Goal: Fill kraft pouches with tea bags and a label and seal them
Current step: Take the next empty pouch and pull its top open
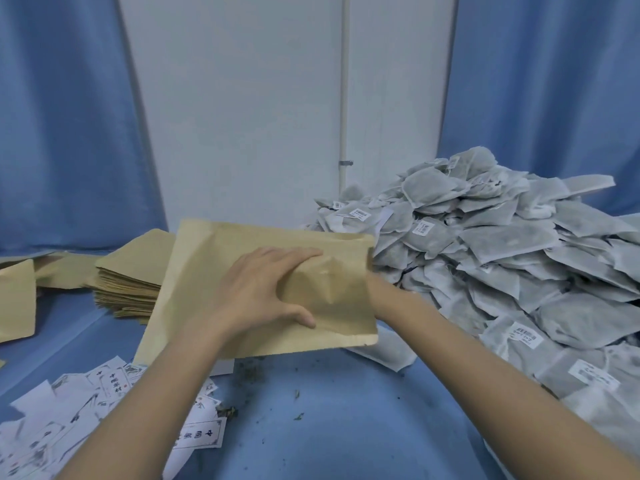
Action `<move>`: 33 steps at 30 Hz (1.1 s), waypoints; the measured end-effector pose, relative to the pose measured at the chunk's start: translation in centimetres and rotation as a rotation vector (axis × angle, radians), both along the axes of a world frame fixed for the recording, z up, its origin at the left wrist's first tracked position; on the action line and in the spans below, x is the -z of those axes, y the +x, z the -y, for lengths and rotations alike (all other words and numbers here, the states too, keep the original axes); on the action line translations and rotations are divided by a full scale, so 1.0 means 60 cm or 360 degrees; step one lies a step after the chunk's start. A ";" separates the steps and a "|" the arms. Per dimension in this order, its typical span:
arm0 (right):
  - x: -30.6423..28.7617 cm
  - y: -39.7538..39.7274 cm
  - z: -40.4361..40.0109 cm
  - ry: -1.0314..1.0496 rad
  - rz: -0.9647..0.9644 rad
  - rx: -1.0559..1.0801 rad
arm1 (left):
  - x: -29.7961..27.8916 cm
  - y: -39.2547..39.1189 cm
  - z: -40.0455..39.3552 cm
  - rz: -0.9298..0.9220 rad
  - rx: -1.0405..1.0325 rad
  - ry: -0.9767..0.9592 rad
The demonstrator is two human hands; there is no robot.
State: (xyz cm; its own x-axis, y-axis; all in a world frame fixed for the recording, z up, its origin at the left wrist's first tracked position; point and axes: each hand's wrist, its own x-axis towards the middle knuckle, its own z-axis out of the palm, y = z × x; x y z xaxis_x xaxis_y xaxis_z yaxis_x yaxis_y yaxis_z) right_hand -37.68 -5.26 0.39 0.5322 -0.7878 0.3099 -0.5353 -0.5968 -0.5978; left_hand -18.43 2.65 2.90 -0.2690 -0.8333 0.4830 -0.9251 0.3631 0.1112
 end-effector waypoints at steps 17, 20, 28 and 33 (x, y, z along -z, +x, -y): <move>0.162 -0.124 0.049 -0.0048 -0.0612 0.0617 | 0.102 0.030 0.043 -0.0423 -0.0182 0.0409; 0.121 -0.150 0.044 -0.0235 -0.0063 0.0581 | 0.106 0.034 0.047 -0.0412 -0.0199 0.0410; 0.062 -0.035 0.003 -0.0251 -0.0107 0.0090 | 0.106 0.006 0.034 -0.0489 0.0049 0.0404; 0.072 -0.006 0.009 0.0053 -0.0109 -0.0071 | 0.104 -0.005 0.041 -0.0596 0.0134 0.0382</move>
